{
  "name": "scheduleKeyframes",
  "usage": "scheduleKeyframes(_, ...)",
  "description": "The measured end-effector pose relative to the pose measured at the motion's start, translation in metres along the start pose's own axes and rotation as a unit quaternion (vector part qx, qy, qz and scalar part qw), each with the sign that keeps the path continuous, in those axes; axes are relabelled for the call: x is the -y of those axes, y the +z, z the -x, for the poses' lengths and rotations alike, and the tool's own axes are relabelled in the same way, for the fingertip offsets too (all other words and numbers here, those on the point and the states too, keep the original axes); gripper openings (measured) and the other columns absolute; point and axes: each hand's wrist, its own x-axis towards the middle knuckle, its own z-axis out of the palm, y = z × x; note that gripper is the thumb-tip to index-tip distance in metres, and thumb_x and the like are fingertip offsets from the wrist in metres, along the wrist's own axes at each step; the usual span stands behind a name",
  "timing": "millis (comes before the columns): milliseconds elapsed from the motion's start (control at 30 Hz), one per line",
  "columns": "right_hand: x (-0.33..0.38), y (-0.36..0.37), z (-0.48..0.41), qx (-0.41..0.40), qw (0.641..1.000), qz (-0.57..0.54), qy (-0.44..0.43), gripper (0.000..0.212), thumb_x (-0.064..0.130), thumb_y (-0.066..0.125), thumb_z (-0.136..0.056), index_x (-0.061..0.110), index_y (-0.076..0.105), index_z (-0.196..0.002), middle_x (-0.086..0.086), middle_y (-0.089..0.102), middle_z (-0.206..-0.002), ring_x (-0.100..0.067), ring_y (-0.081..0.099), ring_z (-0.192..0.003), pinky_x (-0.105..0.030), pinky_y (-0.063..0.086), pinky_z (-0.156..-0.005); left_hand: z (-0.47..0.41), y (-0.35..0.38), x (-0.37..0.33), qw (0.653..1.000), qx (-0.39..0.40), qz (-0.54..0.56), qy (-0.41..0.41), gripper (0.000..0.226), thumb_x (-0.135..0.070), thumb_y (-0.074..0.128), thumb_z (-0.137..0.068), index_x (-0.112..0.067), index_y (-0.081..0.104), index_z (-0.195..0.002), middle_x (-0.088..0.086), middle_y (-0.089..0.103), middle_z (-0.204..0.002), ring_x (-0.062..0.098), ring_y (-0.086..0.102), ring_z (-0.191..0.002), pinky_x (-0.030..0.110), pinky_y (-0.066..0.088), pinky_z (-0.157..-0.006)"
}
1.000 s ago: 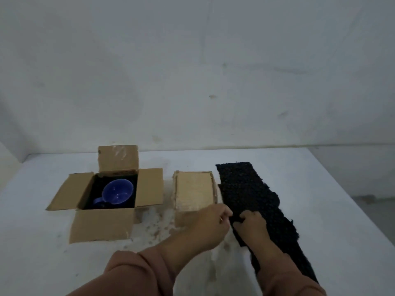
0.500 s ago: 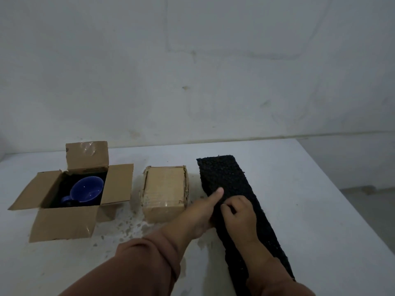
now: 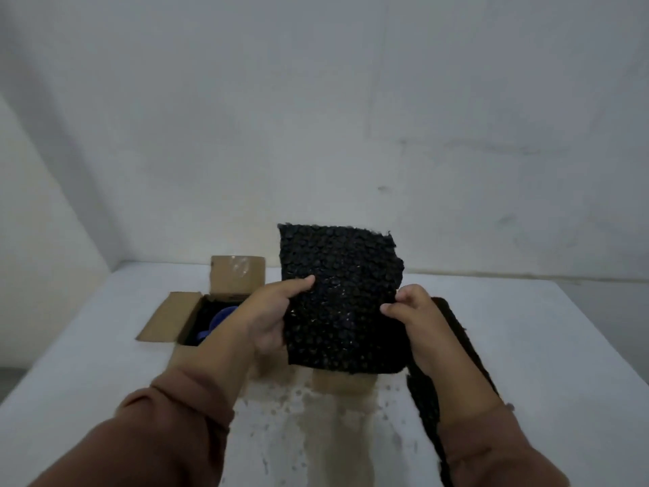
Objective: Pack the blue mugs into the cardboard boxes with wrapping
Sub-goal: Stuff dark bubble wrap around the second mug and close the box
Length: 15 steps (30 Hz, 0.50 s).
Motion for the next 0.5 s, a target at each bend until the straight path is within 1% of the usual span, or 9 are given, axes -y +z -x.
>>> scheduleKeyframes(67,0.003,0.034,0.001,0.049,0.999,0.007,-0.022,0.028,-0.006,0.054,-0.085,0.019,0.045,-0.075,-0.005,0.054,-0.085,-0.02,0.053,-0.08,-0.031,0.042,-0.069,0.007,-0.037,-0.007,1.0,-0.023,-0.006,0.002,0.032,-0.031,0.053,-0.094,-0.006,0.065,-0.108,0.011,0.072,-0.107,0.027,0.066,-0.099,0.038,0.052,-0.081)
scheduleKeyframes(133,0.004,0.067,0.001,0.056,0.996,0.052,-0.039,0.027,-0.007,0.053,-0.086,0.019,0.054,-0.081,0.003,0.059,-0.087,-0.014,0.056,-0.081,-0.024,0.045,-0.067,0.012,-0.071,-0.011,0.998,-0.058,-0.011,0.011,0.028,-0.029,0.052,-0.095,-0.007,0.063,-0.11,0.011,0.069,-0.112,0.027,0.063,-0.106,0.04,0.049,-0.091)
scheduleKeyframes(200,0.0,0.095,0.0,0.064,0.99,0.12,-0.034,0.033,-0.004,0.055,-0.087,0.027,0.064,-0.092,0.011,0.06,-0.099,-0.007,0.059,-0.091,-0.022,0.048,-0.071,0.012,-0.105,-0.011,0.99,-0.123,-0.036,0.056,0.027,-0.022,0.053,-0.096,-0.008,0.06,-0.118,0.012,0.065,-0.119,0.028,0.061,-0.109,0.043,0.047,-0.096)
scheduleKeyframes(300,-0.007,0.133,-0.001,0.092,0.976,0.196,-0.027,0.045,-0.001,0.057,-0.086,0.031,0.061,-0.118,0.004,0.056,-0.124,-0.016,0.057,-0.109,-0.031,0.053,-0.087,0.014,-0.147,-0.01,0.956,-0.241,-0.092,0.141,0.052,-0.019,0.062,-0.09,-0.017,0.042,-0.137,0.008,0.058,-0.126,0.028,0.059,-0.108,0.046,0.048,-0.096)
scheduleKeyframes(333,-0.009,0.144,-0.001,0.093,0.971,0.217,-0.032,0.049,-0.002,0.057,-0.086,0.029,0.058,-0.124,0.002,0.055,-0.127,-0.015,0.058,-0.107,-0.028,0.053,-0.085,0.018,-0.158,-0.01,0.943,-0.269,-0.111,0.161,0.062,-0.021,0.065,-0.088,-0.023,0.034,-0.142,0.004,0.055,-0.126,0.026,0.057,-0.11,0.046,0.047,-0.097)
scheduleKeyframes(367,-0.009,0.154,-0.001,0.094,0.967,0.235,-0.037,0.051,-0.003,0.057,-0.086,0.027,0.055,-0.128,0.003,0.053,-0.126,-0.014,0.058,-0.103,-0.023,0.053,-0.078,0.02,-0.168,-0.011,0.934,-0.27,-0.14,0.186,0.069,-0.023,0.066,-0.087,-0.03,0.028,-0.145,0.0,0.051,-0.127,0.024,0.054,-0.113,0.046,0.046,-0.099)
scheduleKeyframes(400,-0.01,0.163,-0.003,0.093,0.961,0.257,-0.042,0.053,-0.003,0.056,-0.086,0.026,0.053,-0.13,0.004,0.052,-0.126,-0.014,0.058,-0.103,-0.019,0.051,-0.074,0.024,-0.175,-0.012,0.932,-0.24,-0.175,0.206,0.073,-0.025,0.068,-0.086,-0.035,0.027,-0.145,-0.003,0.048,-0.129,0.021,0.049,-0.118,0.046,0.045,-0.101)
scheduleKeyframes(467,-0.011,0.178,-0.007,0.062,0.94,0.326,-0.074,0.048,0.0,0.055,-0.085,0.025,0.057,-0.126,0.002,0.052,-0.129,-0.016,0.056,-0.109,-0.023,0.049,-0.082,0.028,-0.185,-0.015,0.921,-0.16,-0.286,0.212,0.071,-0.024,0.073,-0.081,-0.037,0.037,-0.142,-0.009,0.046,-0.13,0.014,0.045,-0.12,0.038,0.044,-0.102)
scheduleKeyframes(500,-0.011,0.183,-0.01,0.04,0.924,0.368,-0.093,0.041,0.004,0.057,-0.084,0.025,0.062,-0.119,0.0,0.052,-0.127,-0.018,0.055,-0.11,-0.025,0.047,-0.084,0.028,-0.189,-0.017,0.896,-0.148,-0.363,0.207,0.062,-0.023,0.073,-0.08,-0.033,0.047,-0.136,-0.008,0.05,-0.125,0.014,0.049,-0.115,0.031,0.045,-0.097)
